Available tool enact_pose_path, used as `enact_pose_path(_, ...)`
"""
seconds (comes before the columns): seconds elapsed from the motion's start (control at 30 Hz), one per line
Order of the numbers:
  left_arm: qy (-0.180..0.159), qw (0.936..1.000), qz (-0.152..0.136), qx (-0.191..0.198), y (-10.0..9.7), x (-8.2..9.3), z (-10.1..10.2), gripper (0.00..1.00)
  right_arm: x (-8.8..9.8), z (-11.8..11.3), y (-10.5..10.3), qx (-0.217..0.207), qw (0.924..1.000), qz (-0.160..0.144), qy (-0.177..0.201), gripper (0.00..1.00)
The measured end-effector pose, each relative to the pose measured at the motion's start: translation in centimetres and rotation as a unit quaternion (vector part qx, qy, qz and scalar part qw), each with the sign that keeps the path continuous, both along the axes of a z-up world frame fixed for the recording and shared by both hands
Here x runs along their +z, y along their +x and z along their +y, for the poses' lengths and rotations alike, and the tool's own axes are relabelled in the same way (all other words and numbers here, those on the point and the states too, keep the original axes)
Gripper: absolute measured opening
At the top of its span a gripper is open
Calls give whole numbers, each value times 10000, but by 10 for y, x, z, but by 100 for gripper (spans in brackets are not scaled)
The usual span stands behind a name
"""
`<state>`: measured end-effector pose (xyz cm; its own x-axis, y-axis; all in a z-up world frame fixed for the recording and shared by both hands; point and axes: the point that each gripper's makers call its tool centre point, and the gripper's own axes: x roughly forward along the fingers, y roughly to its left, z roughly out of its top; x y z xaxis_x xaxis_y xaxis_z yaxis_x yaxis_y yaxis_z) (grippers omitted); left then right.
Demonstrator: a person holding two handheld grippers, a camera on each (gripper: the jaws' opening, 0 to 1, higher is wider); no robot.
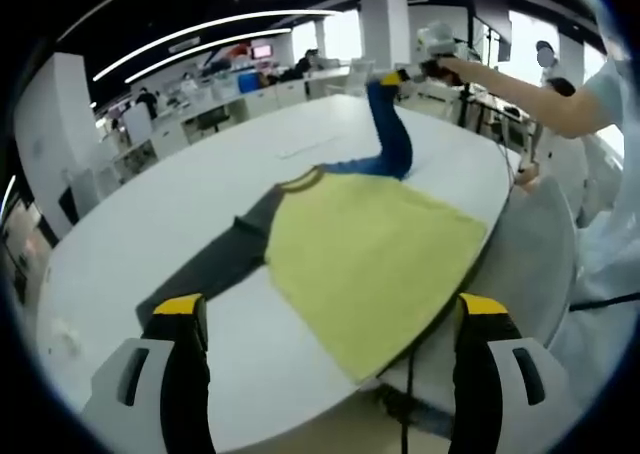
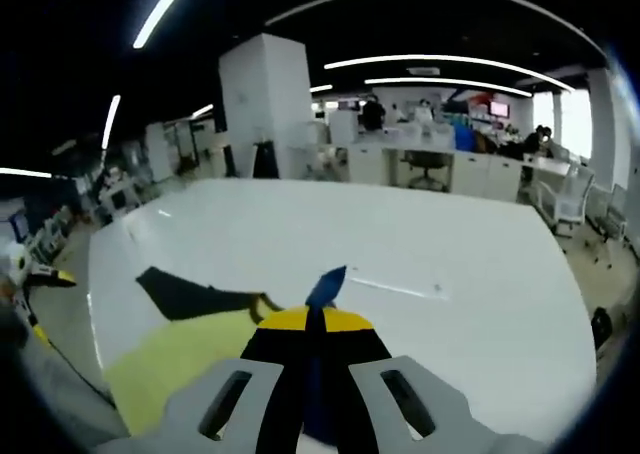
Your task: Fold the garment on the visible template until the final outline fits inside the template.
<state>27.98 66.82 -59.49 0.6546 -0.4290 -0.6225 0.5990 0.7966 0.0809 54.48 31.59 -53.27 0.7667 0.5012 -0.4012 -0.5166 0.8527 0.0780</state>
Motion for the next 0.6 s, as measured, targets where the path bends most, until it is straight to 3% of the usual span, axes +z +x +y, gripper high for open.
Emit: enact_pose_path(0.6,-37,10000,60,29,1,-5,6,100,3,72,1,532,9983,21,233,3)
